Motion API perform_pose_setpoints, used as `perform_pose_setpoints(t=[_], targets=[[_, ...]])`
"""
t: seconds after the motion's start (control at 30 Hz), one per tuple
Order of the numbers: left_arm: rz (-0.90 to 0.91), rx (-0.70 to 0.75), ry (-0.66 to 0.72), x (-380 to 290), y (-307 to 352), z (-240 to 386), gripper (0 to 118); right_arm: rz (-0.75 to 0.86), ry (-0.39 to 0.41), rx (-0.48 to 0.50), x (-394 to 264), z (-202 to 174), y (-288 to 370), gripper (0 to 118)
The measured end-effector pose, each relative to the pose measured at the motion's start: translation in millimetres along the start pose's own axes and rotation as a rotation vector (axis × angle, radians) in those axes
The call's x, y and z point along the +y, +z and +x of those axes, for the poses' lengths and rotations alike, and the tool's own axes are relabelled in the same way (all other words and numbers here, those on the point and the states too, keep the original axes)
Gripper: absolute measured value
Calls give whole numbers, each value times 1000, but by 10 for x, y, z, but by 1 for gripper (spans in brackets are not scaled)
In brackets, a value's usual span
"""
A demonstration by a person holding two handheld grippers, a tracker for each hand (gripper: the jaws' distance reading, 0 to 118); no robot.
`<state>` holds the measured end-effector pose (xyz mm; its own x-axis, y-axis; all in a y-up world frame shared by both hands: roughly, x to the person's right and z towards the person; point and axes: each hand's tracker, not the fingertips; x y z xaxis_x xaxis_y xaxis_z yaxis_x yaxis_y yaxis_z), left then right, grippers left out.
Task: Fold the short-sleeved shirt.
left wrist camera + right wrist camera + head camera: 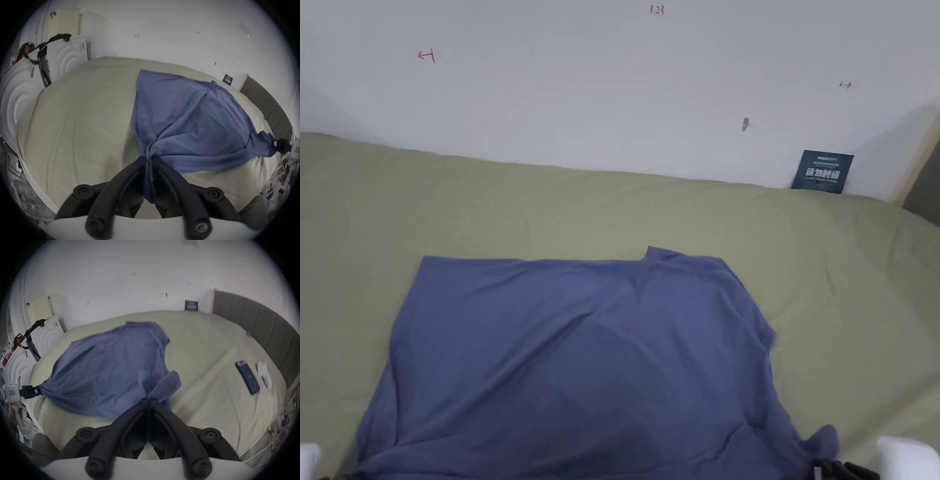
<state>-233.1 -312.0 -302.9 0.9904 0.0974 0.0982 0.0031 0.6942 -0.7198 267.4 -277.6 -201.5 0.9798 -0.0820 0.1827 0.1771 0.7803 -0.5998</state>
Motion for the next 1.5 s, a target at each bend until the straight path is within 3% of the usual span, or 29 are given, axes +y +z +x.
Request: perform_pose_setpoints(t=[0.1,0.37,0.67,0.77,0.87,0.9,0.97,1.0,1.03,1.1,1.23,1.33,1.4,1.43,1.47,1.5], targets=[[27,-7,-30,230,86,37,8,76,78,23,235,-50,9,3],[38,-35,-96,1023,-243,-19,8,119,186,20,948,-52,-690,3],[-122,-73,-240,1684,-1022,-52,8,56,269,-12,1318,99,-1788,3],[-147,-38,-388,1773,-1255,31,8,48,343,-30,1396,80,-2052,3],[-162,-45,-399,1763,-1455,95,14,8,422,-46,1417,-4,-2269,4],[-162,-50,-397,1743,-1518,88,20,25,419,-32,1419,-14,-2313,9],[-155,-63,-318,1700,-1587,37,68,10,397,-6,1457,-20,-2362,56],[-138,-78,-293,1684,-1581,-3,85,23,347,-15,1479,-20,-2327,78],[-106,-81,-256,1673,-1547,-35,87,29,282,20,1510,1,-2277,83],[6,-123,-205,1687,-1291,-100,87,99,192,66,1572,0,-2024,82],[175,-57,-142,1729,-689,3,87,201,191,13,1621,-223,-1411,82],[330,-71,-59,1557,-219,218,87,226,84,32,1465,-449,-937,82],[366,-48,-9,1333,44,385,82,198,37,40,1224,-622,-642,81],[373,-61,-16,1220,148,445,62,183,29,43,1111,-689,-528,76],[382,-56,-16,1067,184,475,31,144,28,53,969,-757,-411,63],[384,-21,-24,924,251,523,0,147,38,46,818,-828,-315,37]])
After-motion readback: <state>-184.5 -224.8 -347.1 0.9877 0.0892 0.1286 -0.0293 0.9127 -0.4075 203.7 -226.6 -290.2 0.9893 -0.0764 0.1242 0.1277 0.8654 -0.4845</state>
